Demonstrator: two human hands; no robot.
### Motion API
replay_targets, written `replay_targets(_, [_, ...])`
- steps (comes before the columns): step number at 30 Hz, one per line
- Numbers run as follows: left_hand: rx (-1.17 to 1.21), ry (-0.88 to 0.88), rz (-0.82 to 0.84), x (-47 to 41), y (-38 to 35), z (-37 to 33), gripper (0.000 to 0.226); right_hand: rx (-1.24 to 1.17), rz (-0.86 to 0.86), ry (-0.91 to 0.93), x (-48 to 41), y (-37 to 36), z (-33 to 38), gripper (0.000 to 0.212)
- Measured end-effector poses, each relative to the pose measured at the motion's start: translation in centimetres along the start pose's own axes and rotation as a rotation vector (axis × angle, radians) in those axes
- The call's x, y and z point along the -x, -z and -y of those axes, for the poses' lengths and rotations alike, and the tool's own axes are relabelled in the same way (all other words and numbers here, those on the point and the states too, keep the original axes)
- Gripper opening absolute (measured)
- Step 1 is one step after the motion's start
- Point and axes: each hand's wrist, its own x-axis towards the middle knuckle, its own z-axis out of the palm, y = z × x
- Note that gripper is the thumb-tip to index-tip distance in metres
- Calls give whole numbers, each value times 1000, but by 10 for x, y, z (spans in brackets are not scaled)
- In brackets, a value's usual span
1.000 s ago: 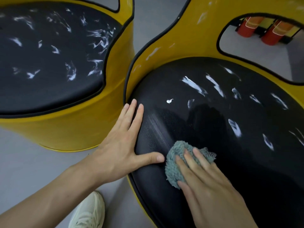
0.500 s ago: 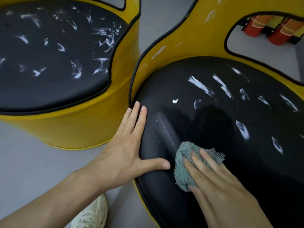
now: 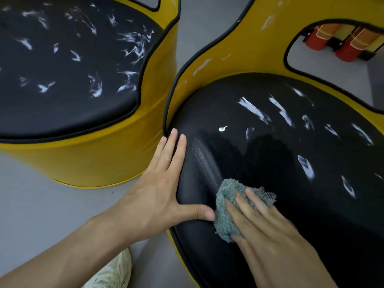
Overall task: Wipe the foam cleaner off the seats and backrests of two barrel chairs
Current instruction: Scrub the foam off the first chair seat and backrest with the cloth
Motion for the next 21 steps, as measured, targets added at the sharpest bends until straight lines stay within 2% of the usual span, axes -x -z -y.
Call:
replay_targets(2, [-5,-1,5,0,1,0,142,-5,-29,-19,-14,-4,0,55])
replay_targets(8, [71,-9,-20,1,0,2,143,5,-72,-120,-132,-15,7,58])
replay_targets(10, [67,-7,-26,0,-1,2,144,8,-72,-142,-126,-15,9,57])
replay_targets(14, [48,-5,-26,1,0,0,147,-46,-35,-107,-41,-7,22,49])
replay_targets(16, [42,-7,-16,1,1,-1,146,-64,-42,-89,-15,-5,20,57])
replay_targets(18, [46,-11,-22,1,2,0,143,-53,-62,-83,-19,-4,19,59])
replay_targets(21, [90,-9,-47,2,1,1,131,-30,-85,-89,-62,-11,17,49])
